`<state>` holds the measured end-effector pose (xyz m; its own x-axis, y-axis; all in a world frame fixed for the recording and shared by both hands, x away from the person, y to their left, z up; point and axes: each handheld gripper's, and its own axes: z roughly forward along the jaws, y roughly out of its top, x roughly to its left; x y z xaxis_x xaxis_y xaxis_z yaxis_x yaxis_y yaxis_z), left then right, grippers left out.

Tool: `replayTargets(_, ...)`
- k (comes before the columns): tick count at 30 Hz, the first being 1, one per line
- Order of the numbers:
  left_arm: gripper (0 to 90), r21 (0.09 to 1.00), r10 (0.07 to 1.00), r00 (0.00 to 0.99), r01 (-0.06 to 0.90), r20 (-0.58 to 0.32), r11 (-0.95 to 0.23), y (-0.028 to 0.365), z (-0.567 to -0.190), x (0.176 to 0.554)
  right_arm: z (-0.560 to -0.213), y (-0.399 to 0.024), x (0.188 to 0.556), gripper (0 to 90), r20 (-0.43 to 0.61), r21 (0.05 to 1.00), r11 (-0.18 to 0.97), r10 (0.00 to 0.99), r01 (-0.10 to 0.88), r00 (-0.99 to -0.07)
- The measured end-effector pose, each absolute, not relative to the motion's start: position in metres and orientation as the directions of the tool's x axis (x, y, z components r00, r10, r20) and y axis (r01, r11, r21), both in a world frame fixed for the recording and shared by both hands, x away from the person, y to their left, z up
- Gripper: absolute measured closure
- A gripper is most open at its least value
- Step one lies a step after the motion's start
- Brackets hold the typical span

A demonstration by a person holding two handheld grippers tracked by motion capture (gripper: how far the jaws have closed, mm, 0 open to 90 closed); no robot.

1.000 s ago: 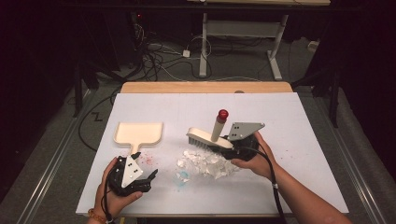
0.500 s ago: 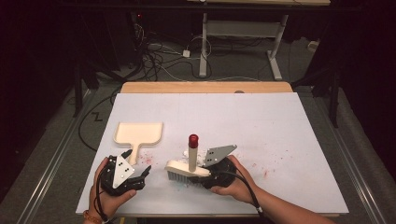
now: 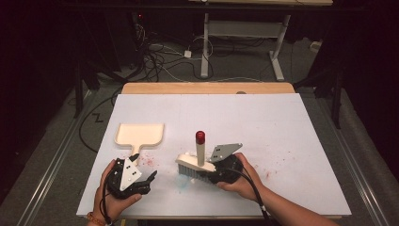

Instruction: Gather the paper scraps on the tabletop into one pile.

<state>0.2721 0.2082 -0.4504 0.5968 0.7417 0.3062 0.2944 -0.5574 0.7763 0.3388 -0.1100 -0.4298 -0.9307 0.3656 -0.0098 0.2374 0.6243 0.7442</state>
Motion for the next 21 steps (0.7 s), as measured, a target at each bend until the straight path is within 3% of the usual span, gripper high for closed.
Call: replayTargets(21, 19.9, 0.753, 0.723, 0.627, 0.316, 0.292, -0.577, 0.202, -0.456, 0.275, -0.378, -0.173, 0.345, 67.6, -0.029, 0.843, 0.484, 0.476, 0.235, -0.879)
